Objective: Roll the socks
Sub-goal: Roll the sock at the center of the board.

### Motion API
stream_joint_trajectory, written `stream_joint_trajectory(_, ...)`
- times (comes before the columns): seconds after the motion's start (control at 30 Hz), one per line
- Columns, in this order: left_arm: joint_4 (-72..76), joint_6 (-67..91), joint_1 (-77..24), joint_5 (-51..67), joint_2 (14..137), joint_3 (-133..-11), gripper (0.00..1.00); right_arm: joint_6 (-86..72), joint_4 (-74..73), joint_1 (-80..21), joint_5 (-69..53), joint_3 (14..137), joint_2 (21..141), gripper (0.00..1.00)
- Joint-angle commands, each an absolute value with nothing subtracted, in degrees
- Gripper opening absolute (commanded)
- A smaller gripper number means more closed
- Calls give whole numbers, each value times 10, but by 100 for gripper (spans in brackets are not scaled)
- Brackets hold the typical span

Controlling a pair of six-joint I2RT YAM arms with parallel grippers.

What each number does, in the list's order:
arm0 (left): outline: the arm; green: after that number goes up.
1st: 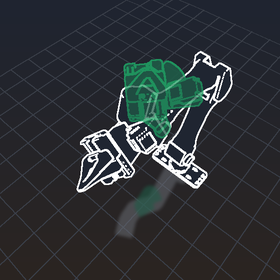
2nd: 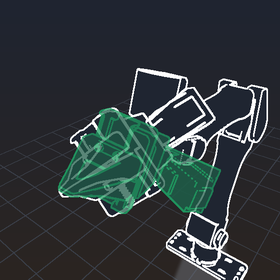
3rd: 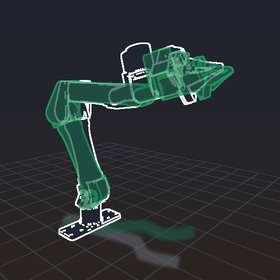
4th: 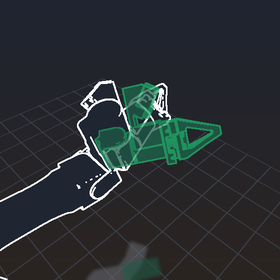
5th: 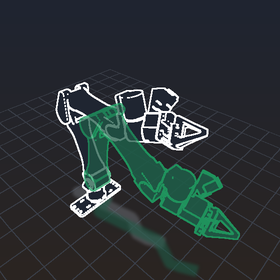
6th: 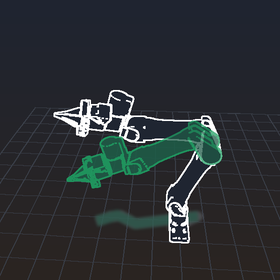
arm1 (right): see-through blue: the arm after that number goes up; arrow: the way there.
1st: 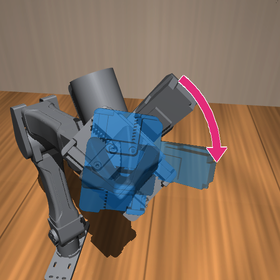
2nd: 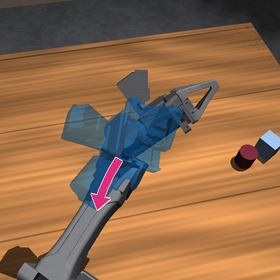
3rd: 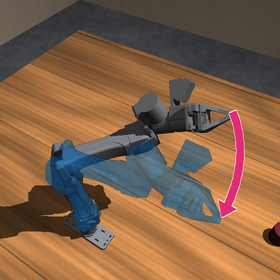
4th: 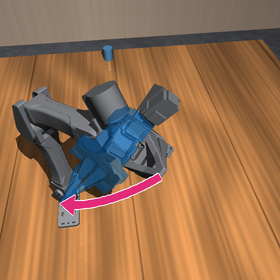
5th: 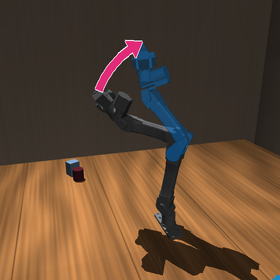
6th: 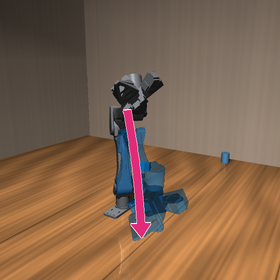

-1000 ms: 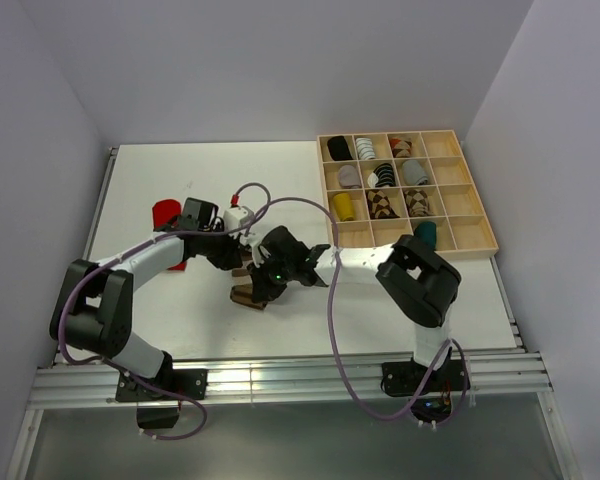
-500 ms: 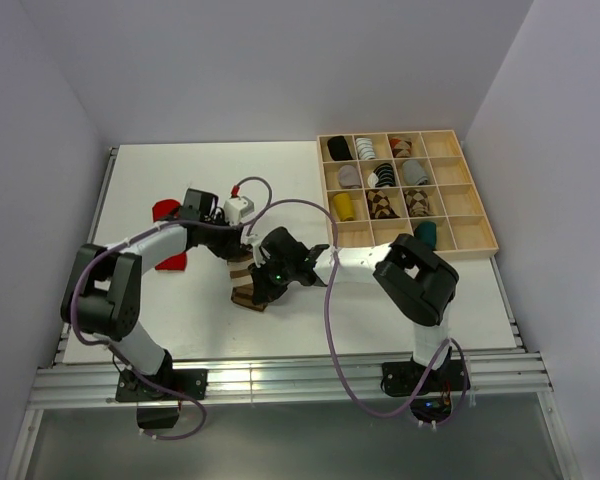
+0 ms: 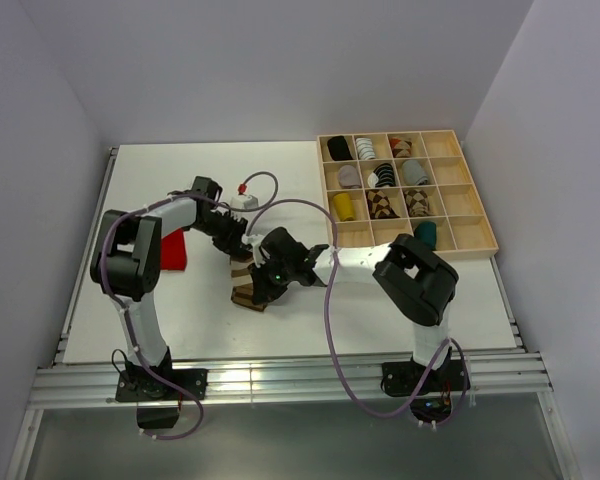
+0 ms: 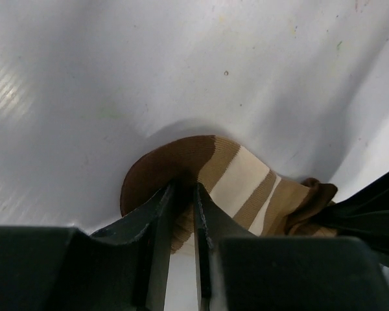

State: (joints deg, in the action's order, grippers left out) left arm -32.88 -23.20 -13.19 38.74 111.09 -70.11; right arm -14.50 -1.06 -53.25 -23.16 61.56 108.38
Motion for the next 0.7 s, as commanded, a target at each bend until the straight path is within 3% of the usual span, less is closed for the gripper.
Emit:
stream_joint_trajectory(0.0,-390,-243,-134,383,1163,-735,24,-113,-114,-543,-168,601,1116,0)
stream_joint_trajectory(0.27,-426,-202,-141,383,1242,-855,22,-62,-182,-566,-187,620,1091,0)
stream_joint_trajectory(0.5,-402,-177,-163,365,1251,-867,20,-52,-218,-563,-211,657,1141,0)
stream_joint_trajectory(0.67,-402,-162,-161,383,1239,-886,27,-69,-223,-535,-225,664,1180,0)
